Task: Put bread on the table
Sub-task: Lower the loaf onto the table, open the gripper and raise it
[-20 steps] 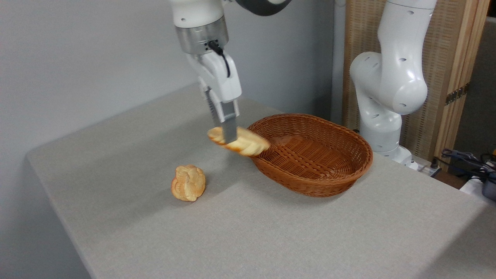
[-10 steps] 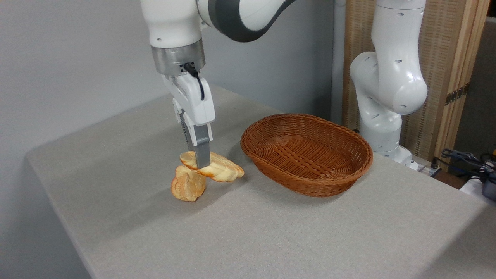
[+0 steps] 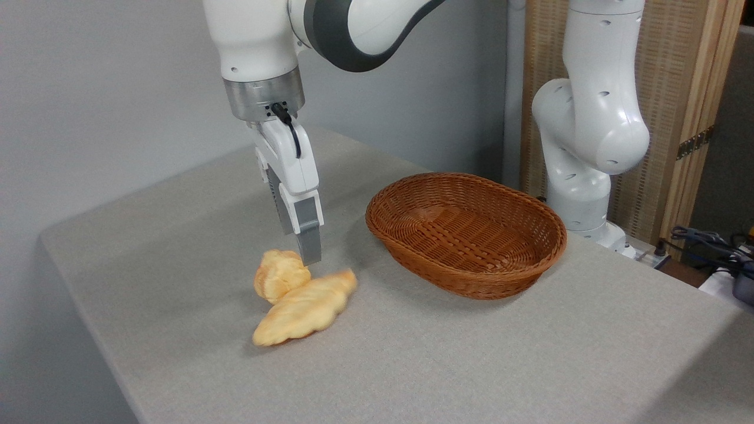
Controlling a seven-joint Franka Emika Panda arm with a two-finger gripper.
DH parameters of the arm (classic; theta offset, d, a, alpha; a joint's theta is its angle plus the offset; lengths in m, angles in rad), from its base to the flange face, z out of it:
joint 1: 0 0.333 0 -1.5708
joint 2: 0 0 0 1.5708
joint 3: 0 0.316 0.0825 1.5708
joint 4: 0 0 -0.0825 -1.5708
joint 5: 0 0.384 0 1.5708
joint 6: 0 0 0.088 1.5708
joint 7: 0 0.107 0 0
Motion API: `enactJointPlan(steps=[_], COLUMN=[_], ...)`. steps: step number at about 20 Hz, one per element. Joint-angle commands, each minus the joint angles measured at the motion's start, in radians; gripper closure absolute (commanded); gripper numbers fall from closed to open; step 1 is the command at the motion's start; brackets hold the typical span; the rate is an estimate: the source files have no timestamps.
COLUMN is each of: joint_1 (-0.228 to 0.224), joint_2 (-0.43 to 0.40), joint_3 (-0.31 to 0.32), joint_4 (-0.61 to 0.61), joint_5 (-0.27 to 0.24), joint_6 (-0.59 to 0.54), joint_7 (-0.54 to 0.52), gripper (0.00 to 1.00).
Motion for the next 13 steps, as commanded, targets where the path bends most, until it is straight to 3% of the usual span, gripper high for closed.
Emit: enactJointPlan(steps=[1,4,7,13], joint_1=[-0.002,0.006,0.007,0.009], joint_2=[-0.002,-0.005,0.003,0.007], joint_3=[0.007,0.015,0.016,0.022], joint_4=[0.02,0.034,0.074,0.08], joint_5=[-0.005,-0.018,-0.018,-0.015], joint_6=[-0.015,-0.014,-0.014,-0.014], joint_7=[-0.005,-0.055,-0.193,-0.312], gripper=[0.0,0.0,0.0,0.0])
